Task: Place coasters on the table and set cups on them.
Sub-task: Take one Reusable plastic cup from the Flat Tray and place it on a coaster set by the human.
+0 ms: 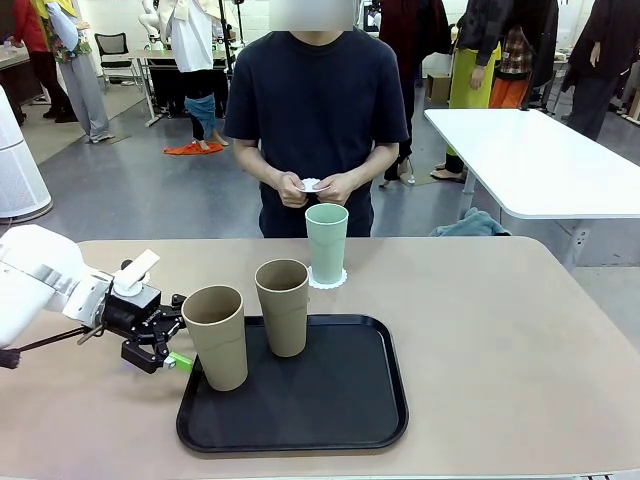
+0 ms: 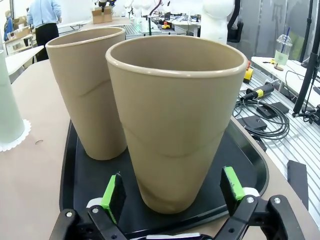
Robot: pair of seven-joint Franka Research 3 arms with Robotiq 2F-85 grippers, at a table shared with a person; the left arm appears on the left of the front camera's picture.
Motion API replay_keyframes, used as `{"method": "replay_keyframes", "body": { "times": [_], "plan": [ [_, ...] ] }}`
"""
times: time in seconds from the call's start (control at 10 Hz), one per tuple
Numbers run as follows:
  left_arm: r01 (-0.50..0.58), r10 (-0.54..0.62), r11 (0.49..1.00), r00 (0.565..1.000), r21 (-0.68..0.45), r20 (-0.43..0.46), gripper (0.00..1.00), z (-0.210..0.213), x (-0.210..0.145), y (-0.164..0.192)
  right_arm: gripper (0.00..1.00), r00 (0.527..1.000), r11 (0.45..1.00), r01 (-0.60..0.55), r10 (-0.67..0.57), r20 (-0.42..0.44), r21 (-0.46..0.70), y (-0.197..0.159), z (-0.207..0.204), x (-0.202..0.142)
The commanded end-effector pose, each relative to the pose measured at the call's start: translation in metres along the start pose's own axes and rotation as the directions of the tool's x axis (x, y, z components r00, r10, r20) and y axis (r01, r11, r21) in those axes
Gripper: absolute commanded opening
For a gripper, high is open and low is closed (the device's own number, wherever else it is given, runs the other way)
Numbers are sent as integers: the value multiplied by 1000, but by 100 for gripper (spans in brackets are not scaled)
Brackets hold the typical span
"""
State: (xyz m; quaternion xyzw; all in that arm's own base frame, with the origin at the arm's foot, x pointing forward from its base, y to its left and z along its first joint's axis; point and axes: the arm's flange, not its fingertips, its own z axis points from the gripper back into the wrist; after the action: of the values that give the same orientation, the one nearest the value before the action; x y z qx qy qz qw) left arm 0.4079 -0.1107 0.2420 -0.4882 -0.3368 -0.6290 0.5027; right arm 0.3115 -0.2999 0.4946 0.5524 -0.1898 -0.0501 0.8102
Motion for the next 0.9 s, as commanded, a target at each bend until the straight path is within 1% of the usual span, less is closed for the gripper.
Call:
{"method": "replay_keyframes", "body": {
  "times": [0.0, 0.8],
  "plan": [
    [28, -28, 1000, 1000, 11, -10, 100, -10, -3, 2, 100, 1000, 1000, 0, 0, 4, 8, -1, 0, -1],
    [30, -31, 999, 1000, -16, -3, 100, -21, -5, 11, 100, 1000, 1000, 0, 0, 4, 8, -1, 0, -1]
  ]
}}
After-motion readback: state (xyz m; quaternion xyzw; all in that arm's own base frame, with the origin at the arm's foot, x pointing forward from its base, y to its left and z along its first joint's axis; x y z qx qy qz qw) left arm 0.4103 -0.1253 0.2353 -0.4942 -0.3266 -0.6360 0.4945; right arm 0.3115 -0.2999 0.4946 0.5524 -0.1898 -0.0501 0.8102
